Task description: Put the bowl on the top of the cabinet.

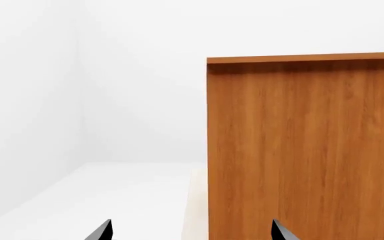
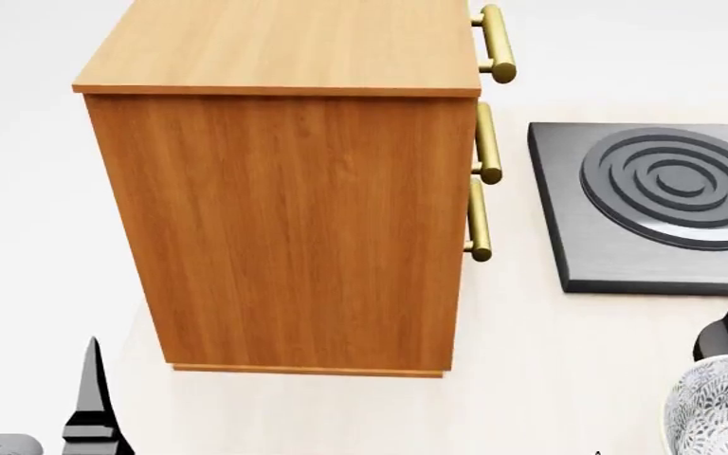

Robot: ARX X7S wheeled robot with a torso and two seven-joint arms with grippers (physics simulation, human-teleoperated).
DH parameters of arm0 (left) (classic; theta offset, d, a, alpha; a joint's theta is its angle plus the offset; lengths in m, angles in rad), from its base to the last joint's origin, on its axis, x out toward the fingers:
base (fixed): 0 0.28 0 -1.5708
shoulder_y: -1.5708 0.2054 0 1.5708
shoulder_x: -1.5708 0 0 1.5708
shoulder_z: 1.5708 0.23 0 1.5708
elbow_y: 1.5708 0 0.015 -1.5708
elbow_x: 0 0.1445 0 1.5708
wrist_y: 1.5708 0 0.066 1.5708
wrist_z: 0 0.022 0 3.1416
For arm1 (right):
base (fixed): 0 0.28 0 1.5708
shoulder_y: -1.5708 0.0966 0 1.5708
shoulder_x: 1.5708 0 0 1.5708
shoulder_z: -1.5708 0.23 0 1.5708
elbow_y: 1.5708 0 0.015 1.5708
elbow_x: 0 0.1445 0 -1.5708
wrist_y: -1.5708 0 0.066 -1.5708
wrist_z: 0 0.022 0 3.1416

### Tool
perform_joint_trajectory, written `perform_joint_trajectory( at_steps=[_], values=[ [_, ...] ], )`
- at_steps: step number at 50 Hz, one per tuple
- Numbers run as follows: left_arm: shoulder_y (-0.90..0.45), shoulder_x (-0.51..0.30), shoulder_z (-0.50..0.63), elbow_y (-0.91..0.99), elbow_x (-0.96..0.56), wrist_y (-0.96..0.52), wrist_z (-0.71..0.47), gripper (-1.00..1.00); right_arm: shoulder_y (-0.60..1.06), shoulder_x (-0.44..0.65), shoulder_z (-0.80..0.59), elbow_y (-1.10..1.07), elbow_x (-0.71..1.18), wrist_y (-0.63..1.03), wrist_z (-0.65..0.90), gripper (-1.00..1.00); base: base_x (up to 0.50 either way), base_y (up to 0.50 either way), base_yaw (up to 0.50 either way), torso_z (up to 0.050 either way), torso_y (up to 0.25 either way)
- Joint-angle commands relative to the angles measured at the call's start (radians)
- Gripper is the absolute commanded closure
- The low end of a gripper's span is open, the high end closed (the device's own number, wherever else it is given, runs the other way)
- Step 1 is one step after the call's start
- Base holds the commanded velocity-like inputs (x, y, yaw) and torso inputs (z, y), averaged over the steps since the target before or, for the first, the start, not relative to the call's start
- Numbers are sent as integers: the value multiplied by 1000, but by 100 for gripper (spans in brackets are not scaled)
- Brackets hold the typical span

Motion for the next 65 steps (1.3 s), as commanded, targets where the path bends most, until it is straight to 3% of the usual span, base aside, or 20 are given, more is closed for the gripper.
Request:
perform_joint_trajectory(
  at_steps=[1, 24, 41, 65],
  values=[
    [-7, -2, 8, -3, 2, -3, -7, -100, -82, 221, 64, -26, 328, -4, 250, -100, 0, 0, 0, 0, 0],
    [-10, -8, 21, 2, 5, -9, -19, -100, -192, 220, -48, 119, 133, -165, 147, -100, 0, 0, 0, 0, 0],
    [-9, -11, 26, -4, 2, 1, -25, -100, -157, 252, -27, 134, 161, -147, 131, -100, 0, 0, 0, 0, 0],
    [-14, -18, 34, -2, -3, -6, -35, -100, -54, 216, -130, 229, 93, -184, 72, -100, 0, 0, 0, 0, 0]
  ],
)
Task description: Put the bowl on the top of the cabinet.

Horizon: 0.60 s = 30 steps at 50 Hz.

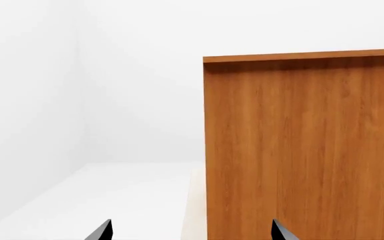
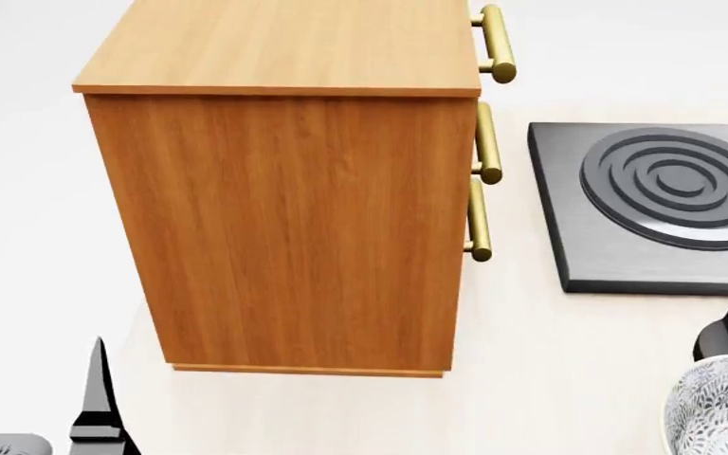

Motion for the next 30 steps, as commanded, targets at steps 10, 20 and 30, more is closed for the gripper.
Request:
perform_joint_trajectory(
  at_steps=[10, 20, 30],
  values=[
    [-2, -6, 6, 2, -5, -2, -7, -100, 46, -16, -31, 73, -35, -33, -34, -100, 0, 0, 0, 0, 0],
    [-4, -8, 10, -1, -6, 1, -10, -100, 63, -27, -51, 92, -45, -35, -41, -100, 0, 0, 0, 0, 0],
    [-4, -10, 12, -1, -8, 3, -13, -100, 77, -36, -70, 120, -61, -46, -53, -100, 0, 0, 0, 0, 0]
  ],
)
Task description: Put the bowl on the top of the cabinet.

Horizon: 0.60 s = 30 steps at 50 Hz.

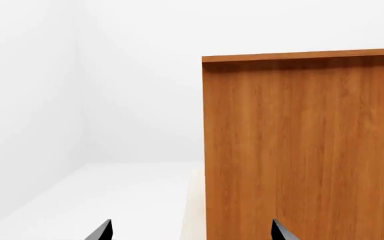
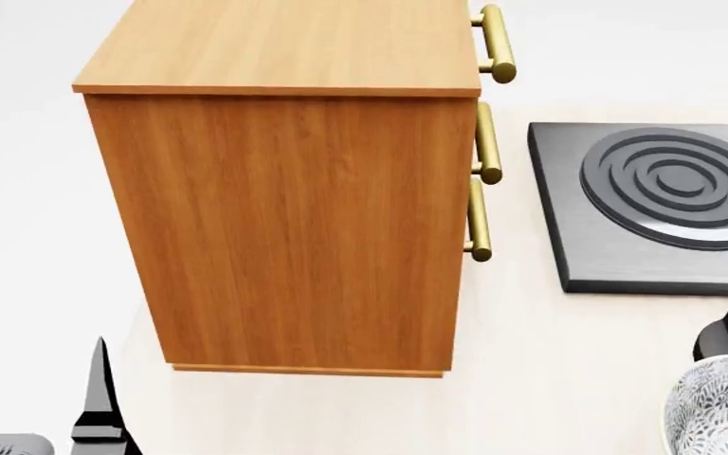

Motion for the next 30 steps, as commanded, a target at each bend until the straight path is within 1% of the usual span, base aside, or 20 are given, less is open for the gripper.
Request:
perform_joint_trajectory(
  at_steps=[1, 30],
  values=[
    [-1, -3, 3, 2, -3, 0, -4, -100, 17, -11, -21, 32, -18, -13, -14, -100, 0, 0, 0, 0, 0],
    [-3, -9, 10, -8, -7, 11, -11, -100, 58, -38, -70, 109, -60, -32, -40, -100, 0, 0, 0, 0, 0]
  ],
)
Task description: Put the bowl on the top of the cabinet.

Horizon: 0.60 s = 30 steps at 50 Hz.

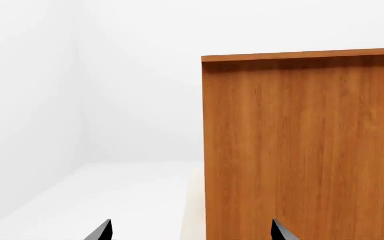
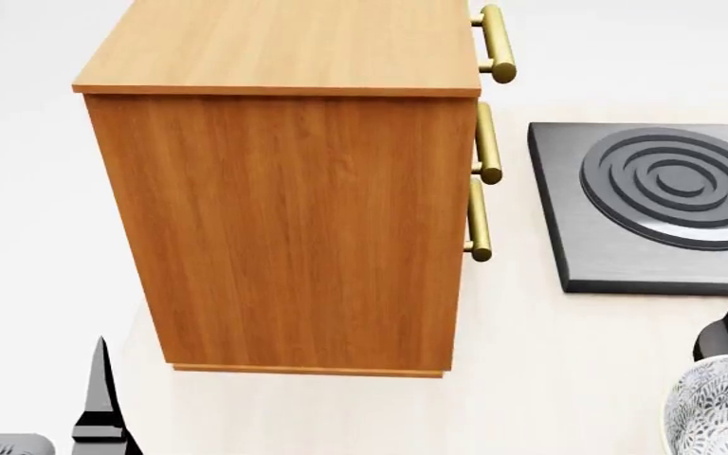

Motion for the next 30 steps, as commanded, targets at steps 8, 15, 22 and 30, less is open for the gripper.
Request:
perform_joint_trajectory(
  at_steps=[8, 15, 22, 30],
  values=[
    [6, -4, 2, -12, -5, 18, -2, -100, 21, -12, -27, 35, -24, -6, -9, -100, 0, 0, 0, 0, 0],
    [4, -7, 6, -3, -5, 10, -7, -100, 39, -22, -40, 62, -32, -9, -19, -100, 0, 0, 0, 0, 0],
    [2, -9, 6, -3, -7, 9, -9, -100, 41, -20, -34, 65, -28, -5, -18, -100, 0, 0, 0, 0, 0],
    [-1, -10, 9, -4, -9, 9, -11, -100, 48, -25, -43, 79, -35, -10, -24, -100, 0, 0, 0, 0, 0]
  ],
)
